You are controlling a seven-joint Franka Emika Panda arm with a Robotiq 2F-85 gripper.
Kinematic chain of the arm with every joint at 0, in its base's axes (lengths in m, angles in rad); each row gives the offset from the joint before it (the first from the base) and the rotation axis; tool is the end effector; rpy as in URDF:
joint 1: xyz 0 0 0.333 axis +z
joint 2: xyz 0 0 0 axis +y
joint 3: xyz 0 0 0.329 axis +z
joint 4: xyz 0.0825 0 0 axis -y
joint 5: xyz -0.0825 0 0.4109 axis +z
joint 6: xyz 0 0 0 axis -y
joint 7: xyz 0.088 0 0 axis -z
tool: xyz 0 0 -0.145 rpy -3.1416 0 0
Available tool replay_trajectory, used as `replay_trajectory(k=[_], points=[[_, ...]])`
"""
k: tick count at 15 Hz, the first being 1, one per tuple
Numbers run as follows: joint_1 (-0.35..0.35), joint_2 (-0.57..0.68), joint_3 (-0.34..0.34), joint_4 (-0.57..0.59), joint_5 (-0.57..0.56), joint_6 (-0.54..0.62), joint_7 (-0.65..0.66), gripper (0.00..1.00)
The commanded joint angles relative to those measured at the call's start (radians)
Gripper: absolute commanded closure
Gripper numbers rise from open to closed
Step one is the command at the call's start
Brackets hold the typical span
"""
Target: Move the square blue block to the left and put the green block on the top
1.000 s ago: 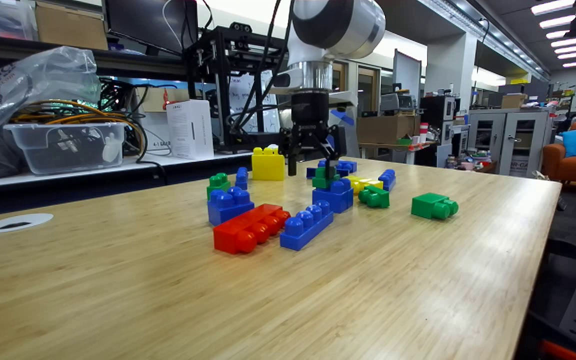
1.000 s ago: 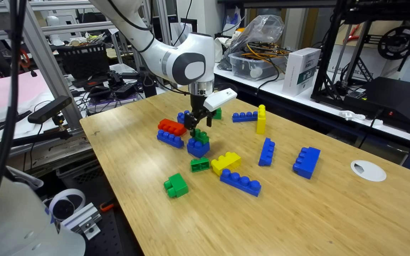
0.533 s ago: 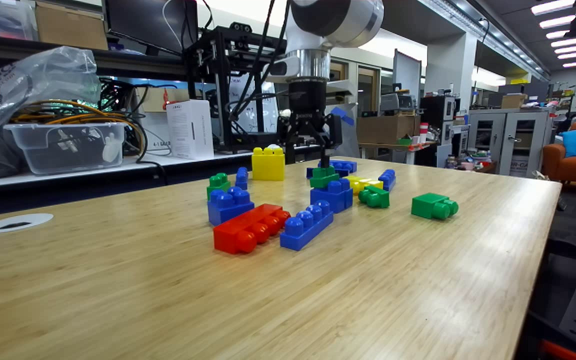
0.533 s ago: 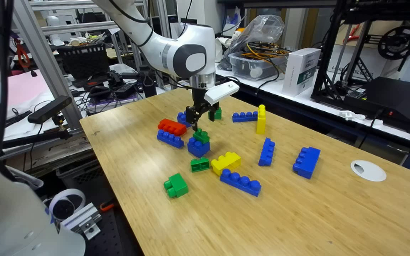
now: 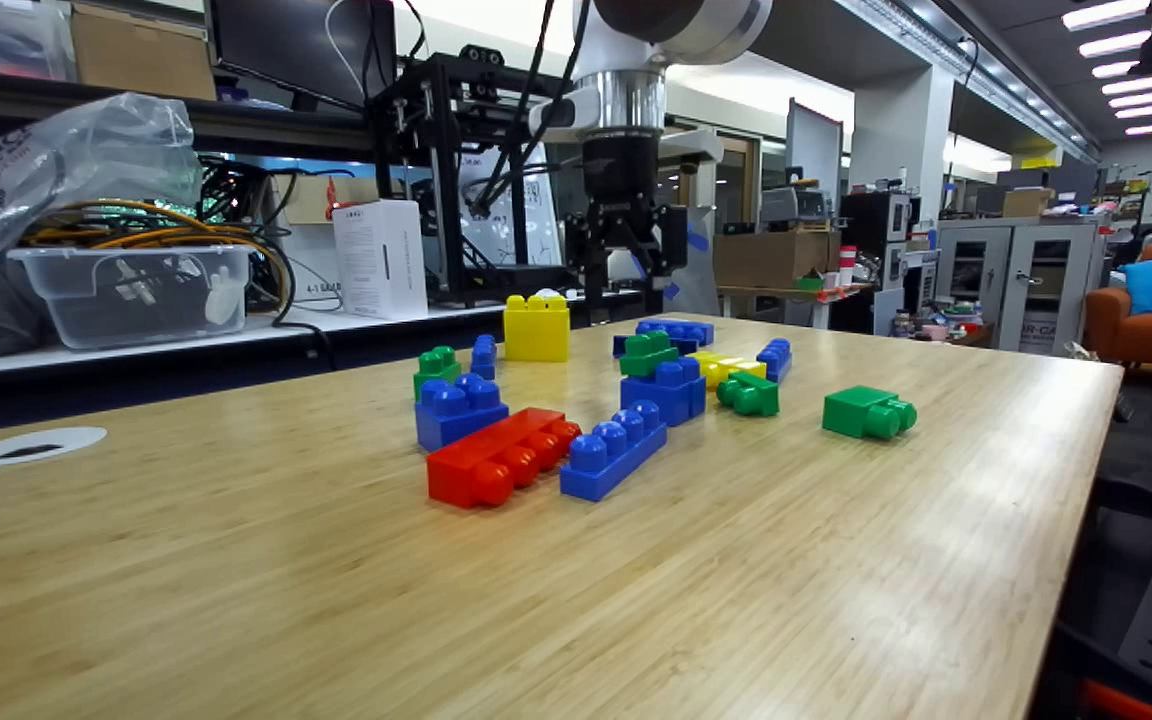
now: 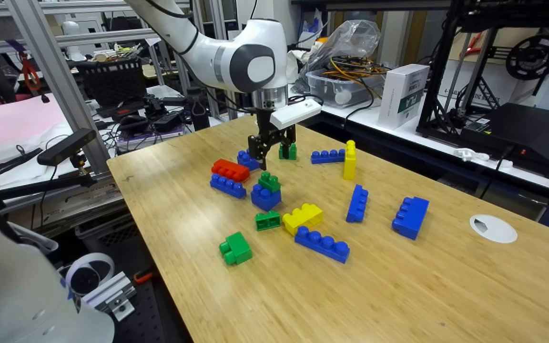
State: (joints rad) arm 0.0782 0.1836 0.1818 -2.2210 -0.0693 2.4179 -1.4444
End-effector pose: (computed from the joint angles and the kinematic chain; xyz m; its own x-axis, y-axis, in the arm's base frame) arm 0.5498 0.1452 0.2505 -0.1808 0.9835 -0.0115 0.9833 0.1810 0.0184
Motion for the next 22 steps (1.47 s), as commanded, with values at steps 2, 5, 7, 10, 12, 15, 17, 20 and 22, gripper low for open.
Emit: replay_trajectory(k=[2, 5, 7, 10, 12, 15, 17, 20, 22], points=[[0.008, -0.048, -0.009, -0.042, -0.016, -0.021, 0.052, 0.50], [0.010, -0.059, -0.010, -0.056, -0.018, -0.029, 0.067, 0.72], [0.011, -0.063, -0.010, -0.063, -0.020, -0.034, 0.076, 0.87], [0.011, -0.065, -0.010, -0.072, -0.018, -0.034, 0.076, 1.00], [0.011, -0.065, -0.009, -0.078, -0.016, -0.033, 0.074, 1.00], [0.010, -0.064, -0.010, -0.085, -0.014, -0.031, 0.072, 1.00], [0.009, -0.062, -0.009, -0.087, -0.012, -0.029, 0.069, 1.00], [0.009, -0.061, -0.008, -0.093, -0.010, -0.024, 0.063, 1.00], [0.008, -0.058, -0.008, -0.095, -0.008, -0.014, 0.058, 1.00]])
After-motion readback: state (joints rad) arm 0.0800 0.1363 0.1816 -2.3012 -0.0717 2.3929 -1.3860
